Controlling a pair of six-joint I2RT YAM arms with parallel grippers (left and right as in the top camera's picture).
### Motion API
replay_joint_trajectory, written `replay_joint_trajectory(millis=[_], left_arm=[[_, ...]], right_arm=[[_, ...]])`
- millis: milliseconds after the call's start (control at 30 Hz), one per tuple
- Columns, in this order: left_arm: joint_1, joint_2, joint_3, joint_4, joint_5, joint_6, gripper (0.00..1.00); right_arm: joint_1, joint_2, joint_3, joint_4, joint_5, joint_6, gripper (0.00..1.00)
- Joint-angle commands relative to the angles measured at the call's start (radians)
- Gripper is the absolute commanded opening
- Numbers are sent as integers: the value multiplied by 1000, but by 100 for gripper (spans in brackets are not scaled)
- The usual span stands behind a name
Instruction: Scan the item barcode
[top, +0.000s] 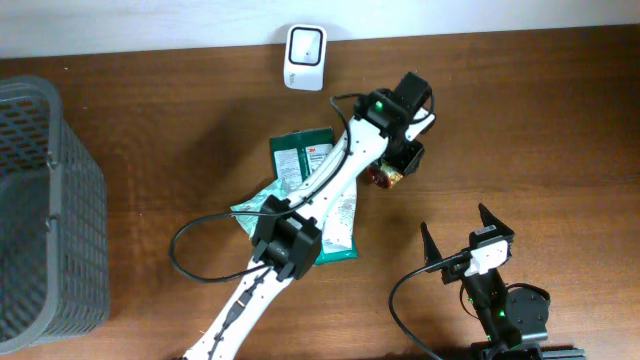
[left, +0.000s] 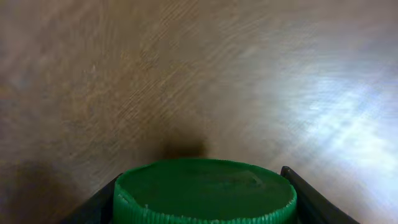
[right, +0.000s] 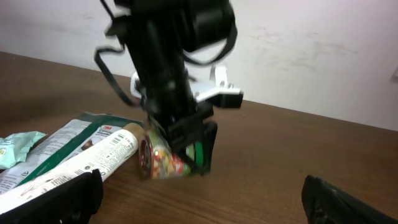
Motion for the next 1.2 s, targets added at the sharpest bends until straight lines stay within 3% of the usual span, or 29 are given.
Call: replay_joint_trajectory(millis=[0,100,267,400,667,1167], left_arm=[[5,15,14,4,-34,-74,65],[4,15,14,3,-27,-74,75],[5,15,17,-5,-24,-50,82],[5,13,96,-72,-14,88,82],[16,13,190,-201,49,240,82],[24,41,163,-132,79,246,77]], right_arm=[[6,-8,-5,-3,2,4,98],[6,-8,-5,-3,2,4,99],[6,-8,-5,-3,2,4,98],[6,-8,-5,-3,2,4,98],[6,-8,-5,-3,2,4,98],[6,-8,-5,-3,2,4,98]])
